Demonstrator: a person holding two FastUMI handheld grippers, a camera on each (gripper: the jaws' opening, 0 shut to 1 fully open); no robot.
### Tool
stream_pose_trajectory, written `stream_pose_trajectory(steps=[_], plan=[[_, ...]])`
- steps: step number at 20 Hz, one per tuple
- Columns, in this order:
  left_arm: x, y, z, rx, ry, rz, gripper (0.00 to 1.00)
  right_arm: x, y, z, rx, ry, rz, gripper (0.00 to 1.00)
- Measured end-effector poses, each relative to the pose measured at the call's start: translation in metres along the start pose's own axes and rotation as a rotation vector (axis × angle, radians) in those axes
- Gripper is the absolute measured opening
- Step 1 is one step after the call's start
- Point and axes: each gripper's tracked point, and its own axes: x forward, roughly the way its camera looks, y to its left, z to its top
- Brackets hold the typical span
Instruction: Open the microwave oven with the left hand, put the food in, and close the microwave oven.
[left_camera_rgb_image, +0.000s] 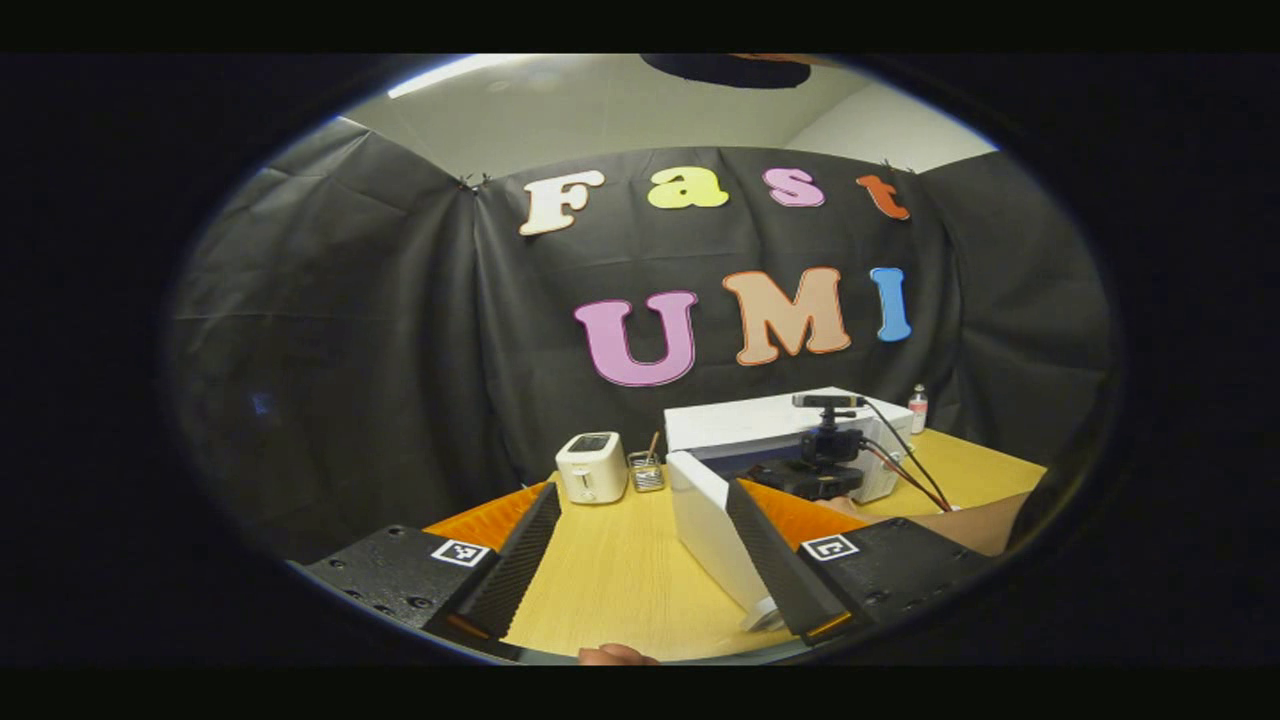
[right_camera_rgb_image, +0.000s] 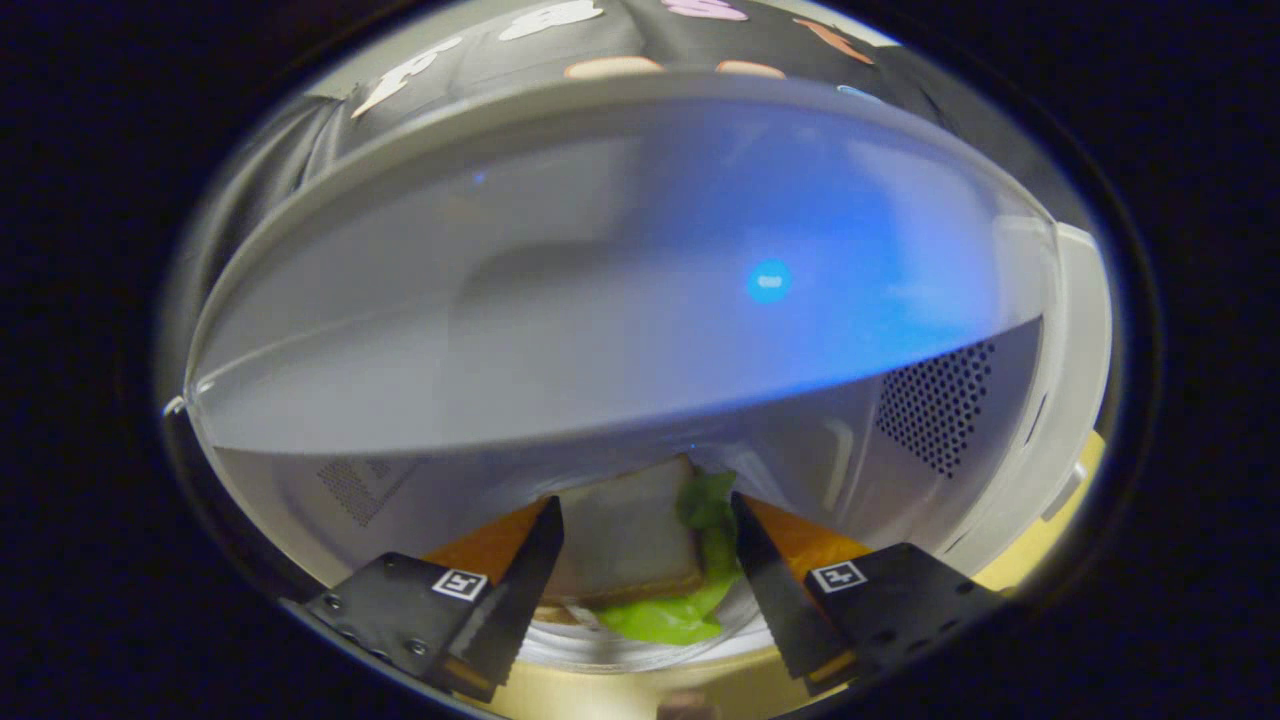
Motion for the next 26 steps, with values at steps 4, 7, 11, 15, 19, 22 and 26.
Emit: stream_pose_trajectory(steps=[4, 7, 11, 15, 19, 22, 26], plan=[[-0.002, 0.001, -0.003, -0.004, 0.005, 0.006, 0.98, -0.005, -0.002, 0.022, 0.047, -0.036, 0.013, 0.91], [-0.004, 0.001, -0.003, -0.006, 0.004, 0.009, 0.97, -0.015, -0.002, 0.023, 0.012, -0.041, 0.02, 1.0], [-0.007, 0.0, 0.0, -0.006, -0.005, 0.01, 0.97, -0.033, 0.001, 0.017, -0.092, -0.033, 0.056, 0.92], [-0.016, -0.001, -0.003, 0.0, 0.005, 0.009, 0.97, -0.056, 0.002, 0.021, -0.116, -0.05, 0.093, 0.92], [-0.027, -0.005, -0.004, 0.013, -0.004, -0.002, 0.97, -0.09, -0.003, 0.031, -0.201, -0.073, 0.122, 0.92], [-0.035, -0.003, -0.016, 0.012, 0.012, 0.001, 0.97, -0.122, -0.021, 0.046, -0.234, -0.094, 0.129, 1.0], [-0.044, -0.011, -0.041, 0.03, 0.05, -0.03, 0.98, -0.182, -0.036, 0.068, -0.258, -0.121, 0.144, 1.0]])
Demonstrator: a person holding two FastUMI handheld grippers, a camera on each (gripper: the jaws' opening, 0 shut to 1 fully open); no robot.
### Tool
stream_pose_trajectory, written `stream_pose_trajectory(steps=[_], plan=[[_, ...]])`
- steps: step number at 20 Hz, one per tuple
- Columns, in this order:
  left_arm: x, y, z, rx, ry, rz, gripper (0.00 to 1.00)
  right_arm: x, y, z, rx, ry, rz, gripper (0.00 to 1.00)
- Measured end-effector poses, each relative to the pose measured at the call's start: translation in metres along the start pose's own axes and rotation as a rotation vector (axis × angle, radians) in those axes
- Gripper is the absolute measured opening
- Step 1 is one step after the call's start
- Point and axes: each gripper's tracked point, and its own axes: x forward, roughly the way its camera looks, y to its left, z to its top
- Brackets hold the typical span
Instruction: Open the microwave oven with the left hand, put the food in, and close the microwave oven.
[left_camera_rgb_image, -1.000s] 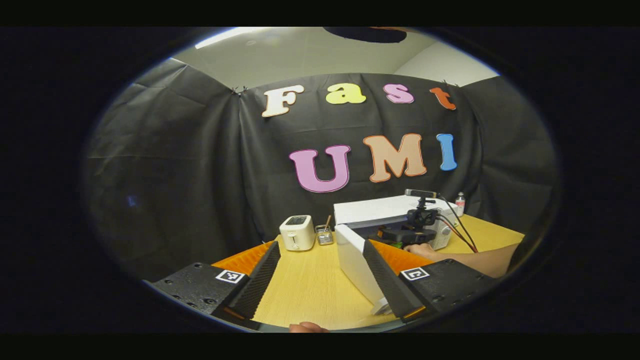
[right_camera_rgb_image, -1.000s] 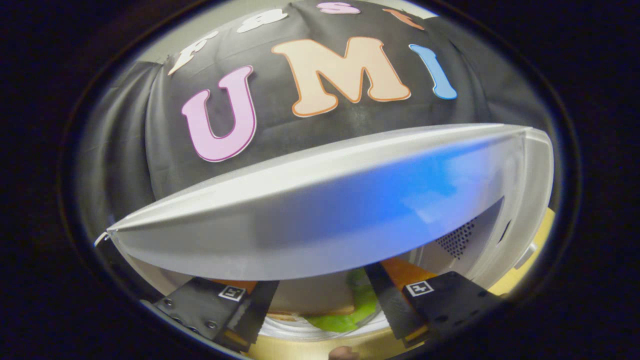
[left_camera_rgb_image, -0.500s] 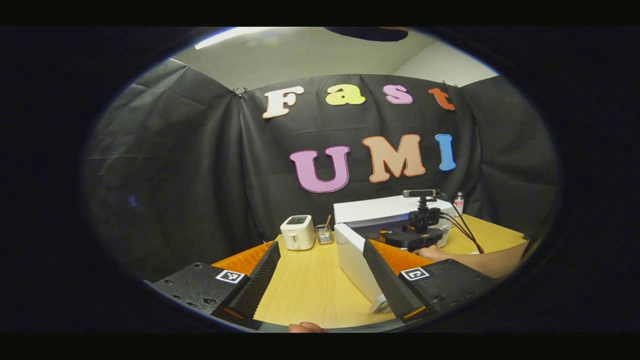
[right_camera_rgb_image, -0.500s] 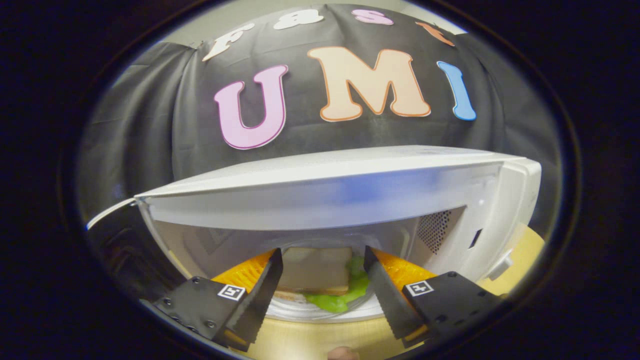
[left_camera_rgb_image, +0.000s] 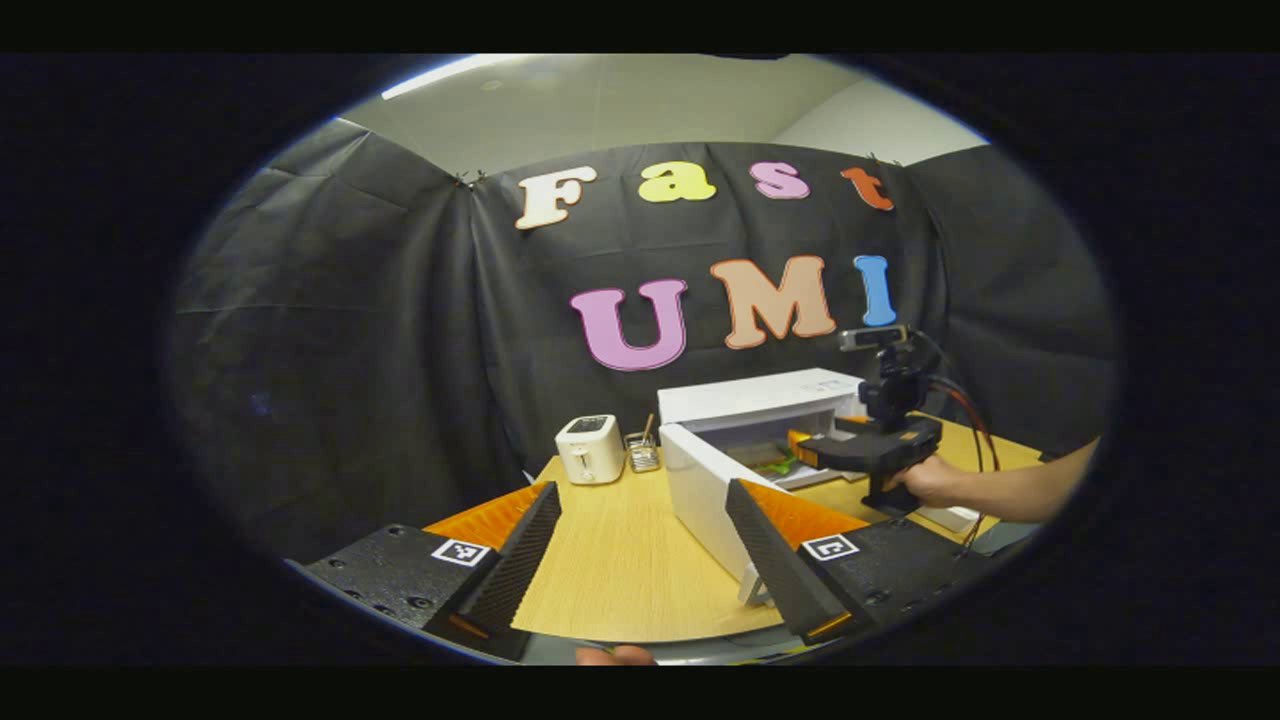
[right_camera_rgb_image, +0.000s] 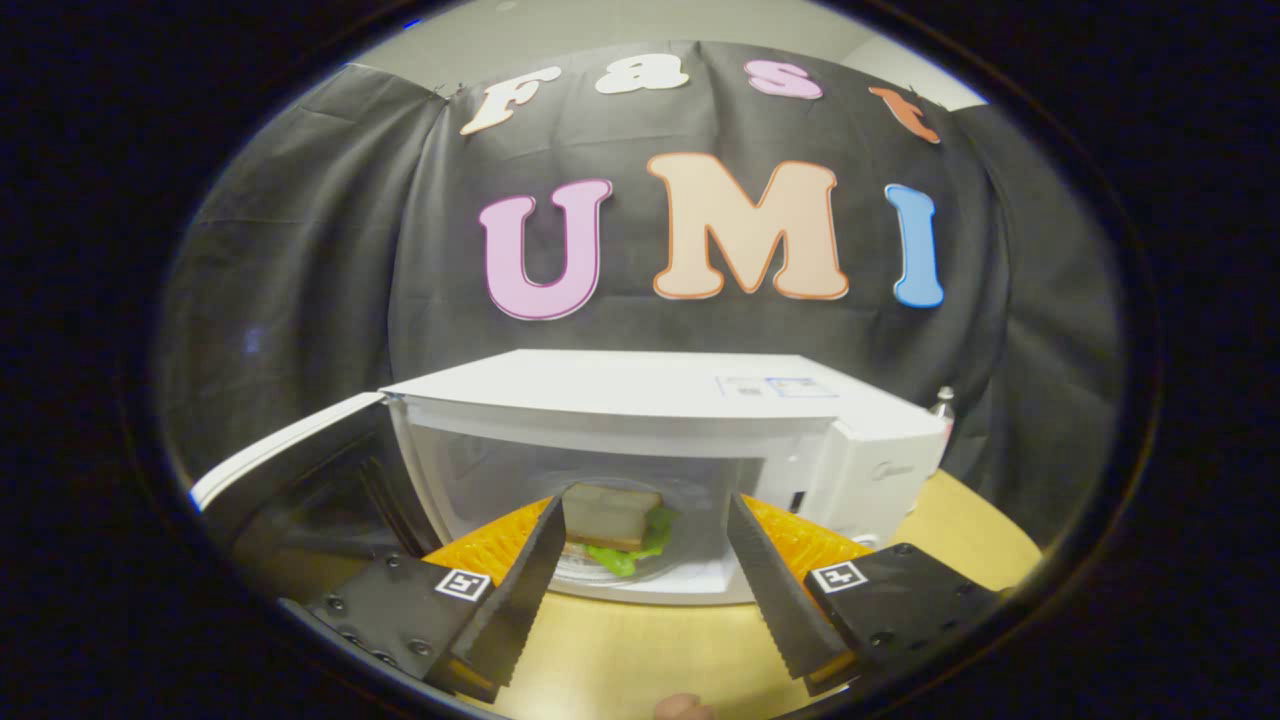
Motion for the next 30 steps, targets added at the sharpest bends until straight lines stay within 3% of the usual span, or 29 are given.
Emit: stream_pose_trajectory(steps=[3, 9, 13, 18, 21, 22, 23, 25, 30], plan=[[-0.006, -0.007, -0.015, 0.002, 0.01, -0.018, 0.97, -0.04, -0.022, 0.021, -0.017, -0.006, -0.001, 0.95], [0.002, -0.02, -0.056, -0.035, 0.069, -0.039, 0.98, -0.096, -0.076, 0.097, -0.095, -0.092, -0.039, 0.96], [0.012, -0.023, -0.07, -0.097, 0.081, -0.051, 1.0, -0.13, -0.103, 0.135, -0.054, -0.152, -0.061, 0.96], [0.019, -0.029, -0.087, -0.119, 0.112, -0.056, 0.92, -0.16, -0.125, 0.16, -0.134, -0.197, -0.086, 0.96], [0.024, -0.044, -0.088, -0.135, 0.108, -0.089, 0.67, -0.169, -0.132, 0.166, -0.144, -0.208, -0.092, 0.96], [0.028, -0.038, -0.095, -0.106, 0.135, -0.043, 0.63, -0.17, -0.134, 0.17, -0.141, -0.212, -0.093, 0.96], [0.027, -0.021, -0.103, -0.066, 0.162, 0.033, 0.42, -0.172, -0.136, 0.172, -0.138, -0.215, -0.093, 1.0], [0.035, -0.032, -0.114, -0.066, 0.187, 0.029, 0.0, -0.175, -0.139, 0.18, -0.126, -0.224, -0.089, 0.96], [0.042, -0.064, -0.117, -0.051, 0.197, -0.006, 0.0, -0.179, -0.149, 0.199, -0.107, -0.246, -0.084, 0.96]])
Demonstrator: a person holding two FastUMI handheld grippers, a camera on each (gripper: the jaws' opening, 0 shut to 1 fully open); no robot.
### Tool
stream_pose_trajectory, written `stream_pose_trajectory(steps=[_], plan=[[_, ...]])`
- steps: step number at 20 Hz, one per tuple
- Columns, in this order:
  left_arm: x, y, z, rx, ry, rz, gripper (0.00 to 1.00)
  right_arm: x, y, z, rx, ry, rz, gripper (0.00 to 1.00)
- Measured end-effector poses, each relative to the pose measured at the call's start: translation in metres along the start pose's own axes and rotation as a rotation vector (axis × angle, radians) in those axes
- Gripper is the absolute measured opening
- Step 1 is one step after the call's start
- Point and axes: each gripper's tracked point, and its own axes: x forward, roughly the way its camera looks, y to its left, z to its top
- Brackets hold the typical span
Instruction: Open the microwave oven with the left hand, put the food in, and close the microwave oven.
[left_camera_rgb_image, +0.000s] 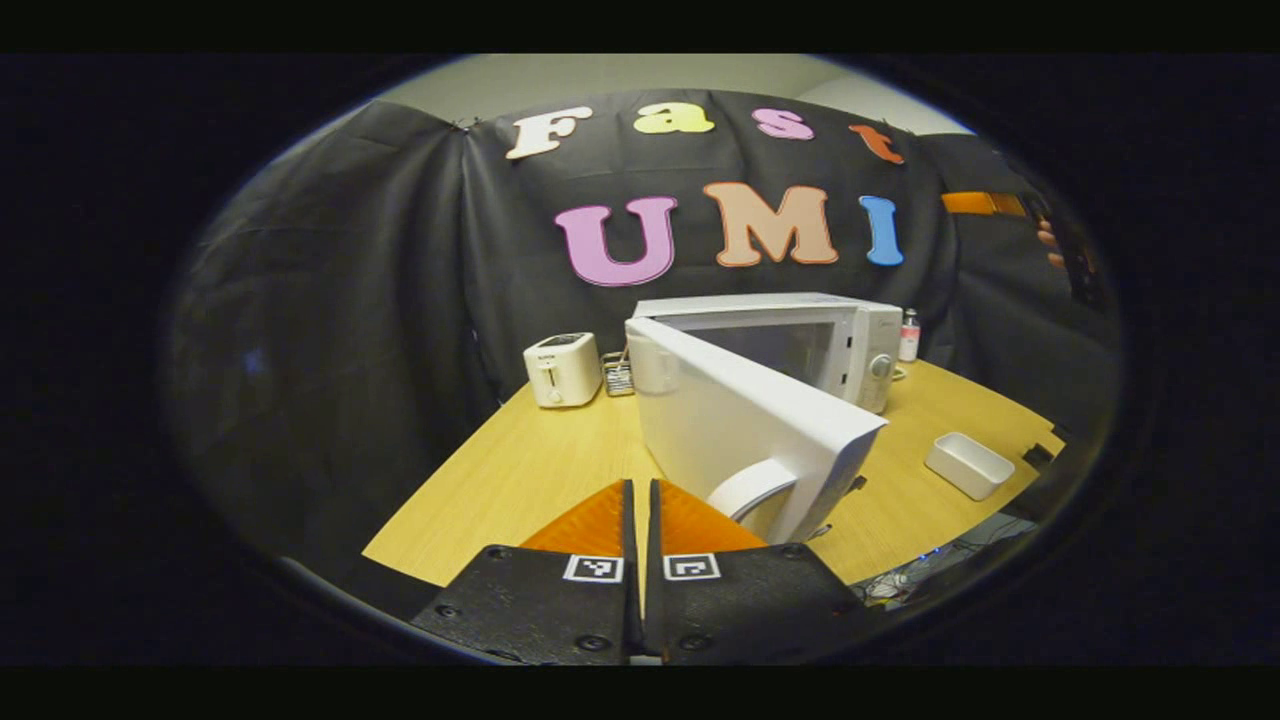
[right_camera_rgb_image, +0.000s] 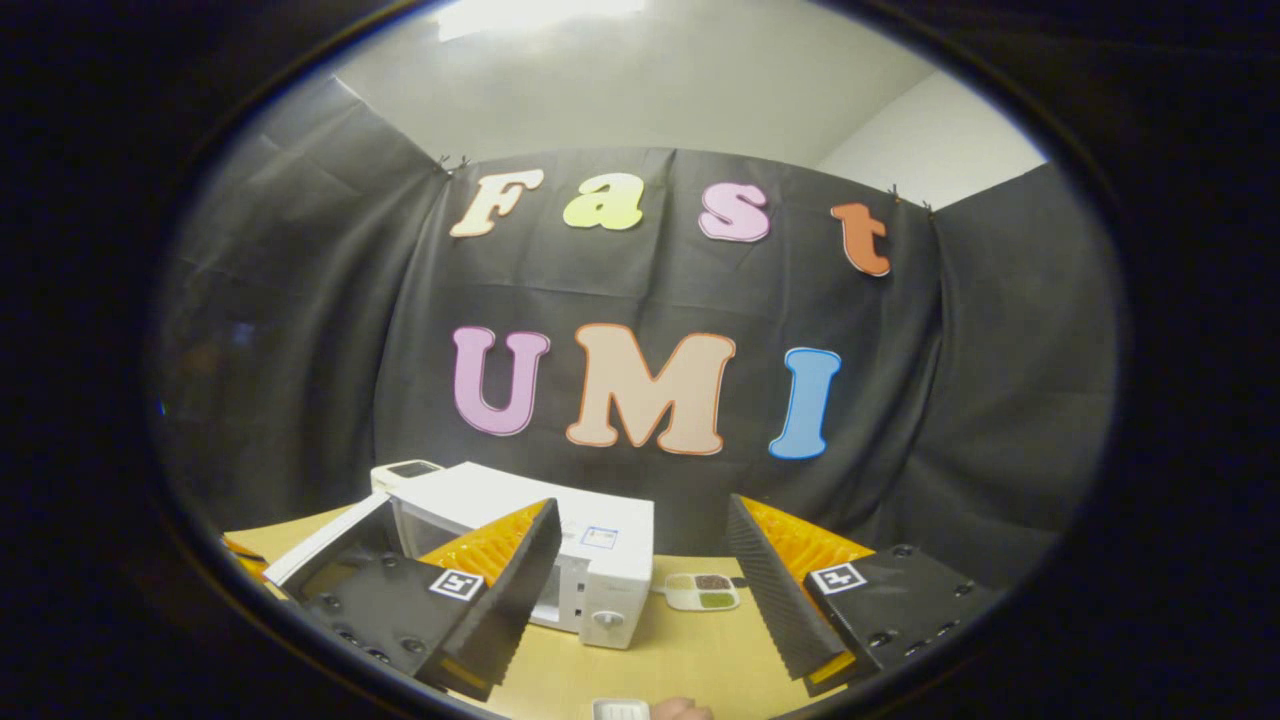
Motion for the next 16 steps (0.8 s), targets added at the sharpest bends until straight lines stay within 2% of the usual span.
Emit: stream_pose_trajectory(steps=[3, 4, 5, 6, 7, 9, 10, 11, 16], plan=[[0.006, -0.013, -0.002, 0.023, 0.004, -0.008, 0.01, 0.002, -0.009, 0.008, 0.015, -0.009, -0.001, 0.96], [0.008, -0.019, -0.004, 0.03, 0.015, -0.016, 0.02, 0.003, -0.013, 0.008, 0.021, -0.009, -0.002, 1.0], [0.009, -0.024, -0.004, 0.039, 0.016, -0.022, 0.01, 0.003, -0.016, 0.007, 0.021, -0.005, 0.002, 0.96], [0.011, -0.03, -0.002, 0.048, 0.015, -0.026, 0.01, 0.003, -0.02, 0.007, 0.017, 0.0, 0.002, 1.0], [0.013, -0.036, 0.0, 0.054, 0.013, -0.034, 0.0, 0.003, -0.024, 0.008, 0.017, -0.001, 0.001, 0.96], [0.02, -0.052, 0.006, 0.06, 0.002, -0.056, 0.02, 0.003, -0.03, 0.013, 0.029, -0.012, 0.004, 0.96], [0.025, -0.059, 0.009, 0.062, -0.002, -0.062, 0.02, 0.005, -0.032, 0.015, 0.033, -0.02, 0.005, 1.0], [0.03, -0.065, 0.012, 0.064, -0.003, -0.066, 0.0, 0.006, -0.034, 0.015, 0.031, -0.022, 0.009, 0.96], [0.054, -0.092, 0.026, 0.074, -0.022, -0.079, 0.02, 0.009, -0.041, 0.017, 0.032, -0.026, 0.026, 0.96]])
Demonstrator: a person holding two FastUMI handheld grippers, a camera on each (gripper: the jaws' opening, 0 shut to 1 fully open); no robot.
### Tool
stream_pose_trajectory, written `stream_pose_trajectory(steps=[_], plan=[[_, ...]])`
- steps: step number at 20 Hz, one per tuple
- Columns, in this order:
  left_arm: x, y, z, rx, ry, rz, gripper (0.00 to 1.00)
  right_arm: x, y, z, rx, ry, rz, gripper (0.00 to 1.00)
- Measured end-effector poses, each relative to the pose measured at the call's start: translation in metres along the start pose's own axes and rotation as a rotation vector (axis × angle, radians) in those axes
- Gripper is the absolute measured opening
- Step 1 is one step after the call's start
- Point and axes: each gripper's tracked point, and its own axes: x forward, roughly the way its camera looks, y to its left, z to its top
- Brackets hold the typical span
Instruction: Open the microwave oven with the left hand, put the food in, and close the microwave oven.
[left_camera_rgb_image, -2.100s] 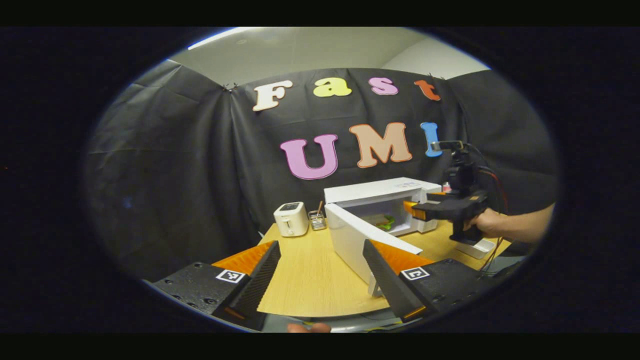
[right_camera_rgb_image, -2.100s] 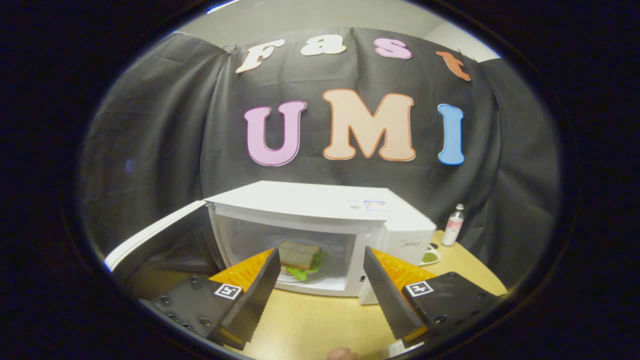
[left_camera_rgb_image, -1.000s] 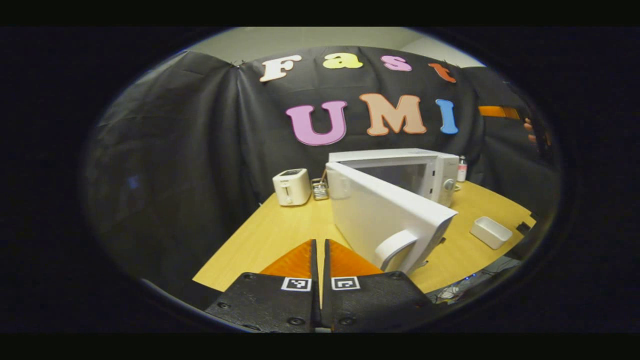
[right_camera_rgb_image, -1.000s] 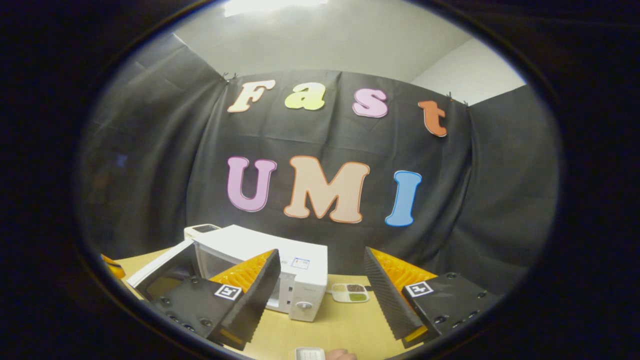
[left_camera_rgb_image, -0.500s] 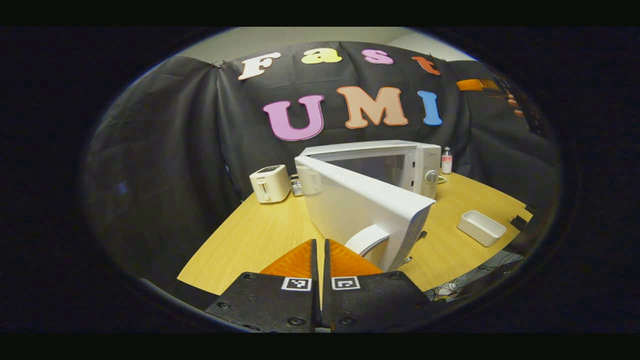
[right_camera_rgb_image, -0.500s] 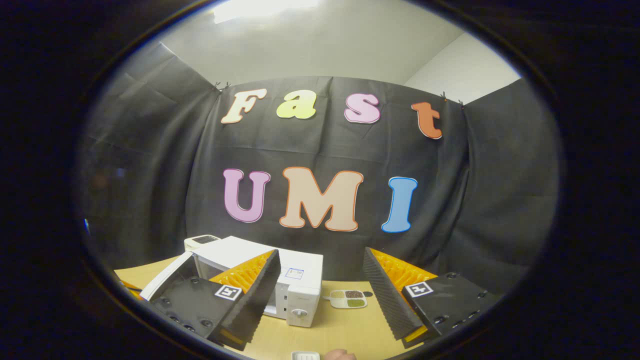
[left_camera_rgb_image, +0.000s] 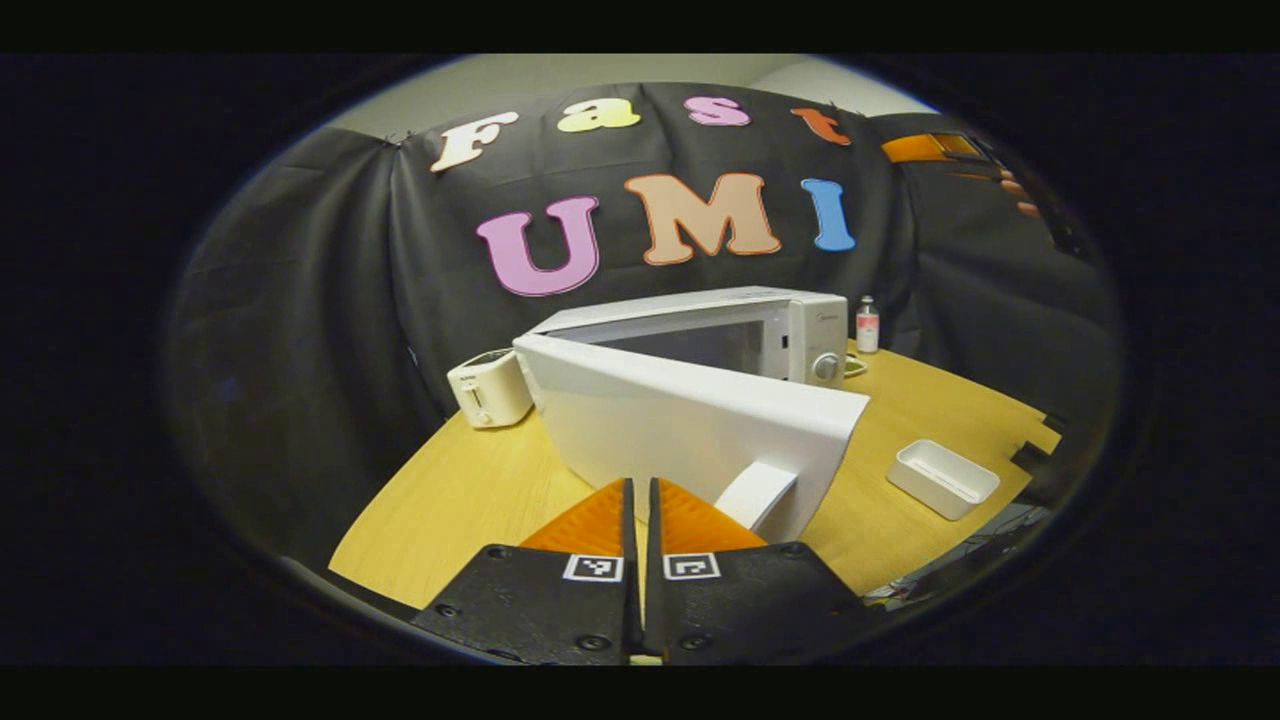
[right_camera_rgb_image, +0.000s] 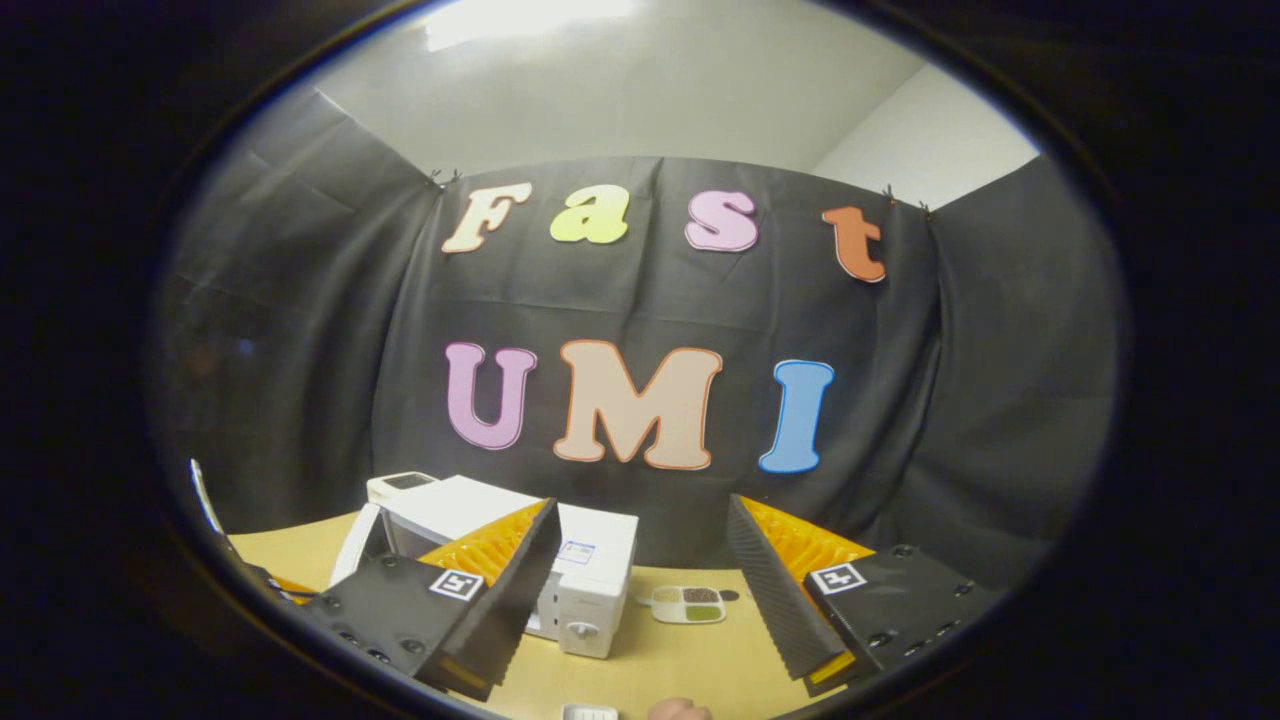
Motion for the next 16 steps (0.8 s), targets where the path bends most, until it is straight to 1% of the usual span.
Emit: stream_pose_trajectory(steps=[1, 2, 3, 4, 5, 6, 7, 8, 10, 11, 15, 16], plan=[[0.005, -0.003, 0.001, -0.003, 0.0, -0.005, 0.02, 0.001, 0.001, -0.001, 0.015, 0.003, 0.006, 0.96], [0.009, -0.008, 0.001, -0.005, 0.003, -0.009, 0.0, 0.0, -0.001, -0.002, 0.033, 0.009, 0.01, 0.96], [0.016, -0.012, 0.002, -0.007, 0.005, -0.012, 0.01, 0.0, -0.004, -0.001, 0.044, 0.009, 0.009, 0.96], [0.022, -0.015, 0.002, -0.006, 0.008, -0.012, 0.02, 0.0, -0.008, 0.001, 0.047, 0.007, 0.006, 1.0], [0.026, -0.018, 0.005, -0.007, 0.008, -0.014, 0.01, -0.001, -0.011, 0.003, 0.052, 0.003, 0.005, 0.96], [0.031, -0.019, 0.005, -0.009, 0.011, -0.01, 0.0, -0.002, -0.013, 0.004, 0.058, 0.004, 0.006, 0.96], [0.036, -0.021, 0.006, -0.015, 0.011, -0.007, 0.02, -0.002, -0.015, 0.005, 0.062, 0.005, 0.003, 0.96], [0.041, -0.023, 0.008, -0.023, 0.011, -0.006, 0.02, -0.002, -0.019, 0.007, 0.066, 0.004, 0.0, 0.96], [0.054, -0.024, 0.014, -0.03, 0.009, 0.013, 0.02, -0.004, -0.024, 0.009, 0.075, 0.006, -0.007, 0.96], [0.059, -0.023, 0.015, -0.038, 0.01, 0.016, 0.0, -0.004, -0.027, 0.007, 0.08, 0.008, -0.007, 0.96], [0.08, -0.023, 0.023, -0.059, 0.012, 0.035, 0.01, -0.007, -0.038, 0.004, 0.072, 0.022, -0.011, 0.96], [0.086, -0.024, 0.025, -0.066, 0.014, 0.039, 0.02, -0.008, -0.041, 0.004, 0.065, 0.02, -0.012, 0.96]])
